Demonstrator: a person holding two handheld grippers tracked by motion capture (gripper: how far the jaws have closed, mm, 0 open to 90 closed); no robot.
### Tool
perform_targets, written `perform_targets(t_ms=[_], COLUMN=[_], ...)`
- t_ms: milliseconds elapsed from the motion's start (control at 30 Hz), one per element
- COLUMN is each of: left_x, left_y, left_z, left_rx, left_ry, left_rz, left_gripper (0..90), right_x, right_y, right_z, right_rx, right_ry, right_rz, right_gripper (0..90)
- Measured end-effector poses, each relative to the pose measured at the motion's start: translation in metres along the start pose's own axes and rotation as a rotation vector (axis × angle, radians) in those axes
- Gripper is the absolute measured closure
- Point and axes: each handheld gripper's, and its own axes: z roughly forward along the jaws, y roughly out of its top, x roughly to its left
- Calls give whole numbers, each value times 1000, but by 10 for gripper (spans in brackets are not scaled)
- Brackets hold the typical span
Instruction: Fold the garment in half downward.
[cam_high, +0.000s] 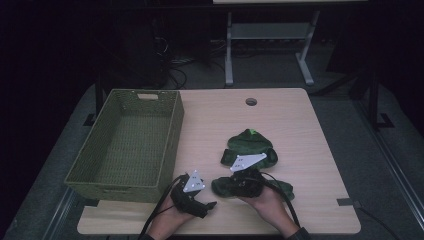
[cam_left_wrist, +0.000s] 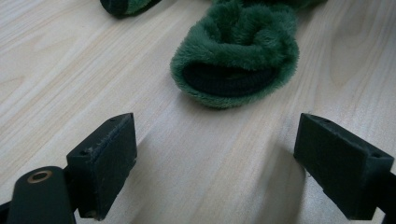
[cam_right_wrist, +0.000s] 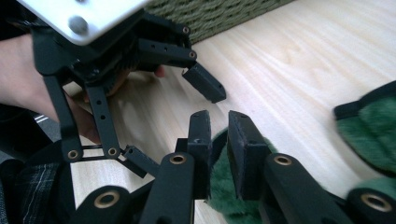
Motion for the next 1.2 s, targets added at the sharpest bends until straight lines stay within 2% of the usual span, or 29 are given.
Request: perform_targets(t_ms=[333,500,733,900,1033,1133,1200], left_x=[1,1,1,1,1,1,1], left_y=[0,0,0,0,0,0,0], left_z=[0,0,0,-1,0,0,0], left_rx=[3,7,4,9,4,1,1], left_ry=[4,0,0,1,-1,-1,-1], left_rz=[12,10,11,13,6,5,7], left_gripper=[124,124,124,124,124,124,124], right_x=[1,2,5,4,6,6,5], right_y=[-8,-13,-17,-13,-10,-11,-11], right_z=[26,39,44,39,29,21,15], right_rx=[70,118,114,108,58,27,7], right_ry=[-2,-41,-97,-71,-34,4,9], right_rz=[-9,-47,-67,-62,-44,3,0], right_gripper=[765,708,841,853,852,852,852])
